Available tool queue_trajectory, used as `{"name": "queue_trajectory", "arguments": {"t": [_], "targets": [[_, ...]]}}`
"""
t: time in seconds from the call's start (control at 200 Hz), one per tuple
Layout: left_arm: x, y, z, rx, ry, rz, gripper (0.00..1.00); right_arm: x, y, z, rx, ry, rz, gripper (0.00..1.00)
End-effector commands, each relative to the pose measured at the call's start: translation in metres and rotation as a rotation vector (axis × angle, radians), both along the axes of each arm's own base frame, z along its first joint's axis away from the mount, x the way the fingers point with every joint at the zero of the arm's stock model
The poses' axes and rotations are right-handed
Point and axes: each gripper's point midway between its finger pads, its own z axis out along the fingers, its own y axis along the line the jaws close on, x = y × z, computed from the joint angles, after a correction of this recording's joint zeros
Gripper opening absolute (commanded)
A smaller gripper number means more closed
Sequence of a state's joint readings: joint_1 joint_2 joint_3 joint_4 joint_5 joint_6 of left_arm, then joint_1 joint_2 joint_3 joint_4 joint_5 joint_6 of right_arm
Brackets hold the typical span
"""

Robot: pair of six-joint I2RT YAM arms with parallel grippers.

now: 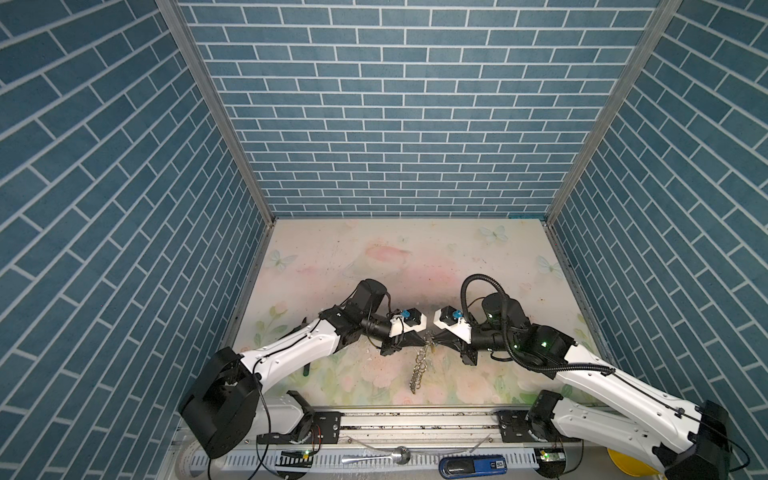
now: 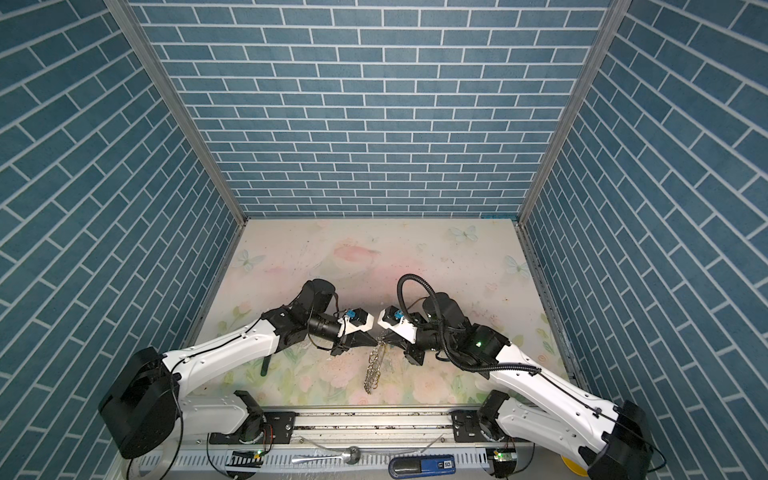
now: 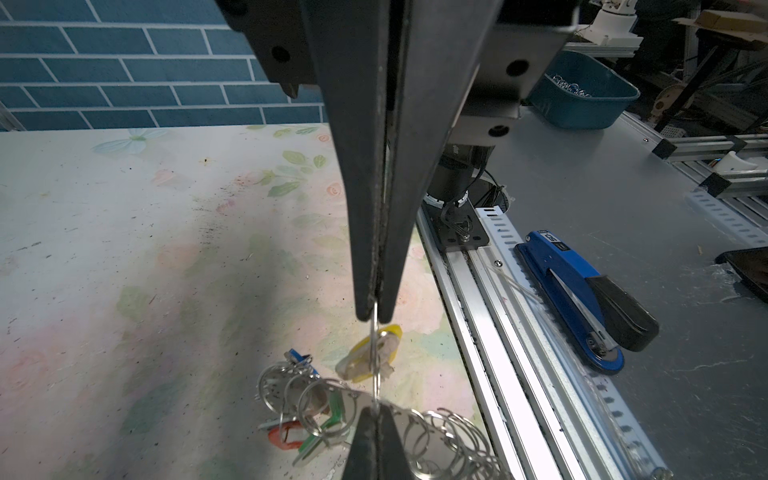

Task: Put the keys on the keyring

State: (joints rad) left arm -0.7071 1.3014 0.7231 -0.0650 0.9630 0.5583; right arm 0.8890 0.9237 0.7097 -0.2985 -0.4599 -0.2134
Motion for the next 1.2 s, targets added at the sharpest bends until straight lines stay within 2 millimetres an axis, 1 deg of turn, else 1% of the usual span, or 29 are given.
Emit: {"name": "queue_trajectory", "arguments": {"t": [0.0, 0.345, 0.685, 0.865, 1.095, 1.19], "targets": [[-0.0010, -0.0001, 0.0040, -0.021, -0.012, -0.016, 0.00, 0.0037, 0.0053, 0.0160, 0.034, -0.021, 0.002, 0.00], [-0.0007, -0.0005, 0.0045, -0.022, -0.011, -0.017, 0.00, 0.0043, 0.0056, 0.0133, 0.025, -0.014, 0.001, 0.00], [-0.0002, -0.0007, 0.0041, -0.019, -0.010, -0.015, 0.00, -0.0024, 0.0075, 0.0132, 0.037, 0.005, 0.037, 0.00], [-0.0005, -0.0004, 0.0043, -0.020, -0.011, -0.015, 0.00, -0.0023, 0.0079, 0.0079, 0.018, 0.013, 0.041, 0.00], [-0.0005, -0.0010, 0.0038, -0.019, -0.004, -0.018, 0.00, -0.0034, 0.0083, 0.0115, 0.031, -0.030, 0.063, 0.00], [-0.0006, -0.0012, 0.0038, -0.018, -0.001, -0.019, 0.00, -0.0050, 0.0097, 0.0094, 0.025, -0.060, 0.079, 0.00]]}}
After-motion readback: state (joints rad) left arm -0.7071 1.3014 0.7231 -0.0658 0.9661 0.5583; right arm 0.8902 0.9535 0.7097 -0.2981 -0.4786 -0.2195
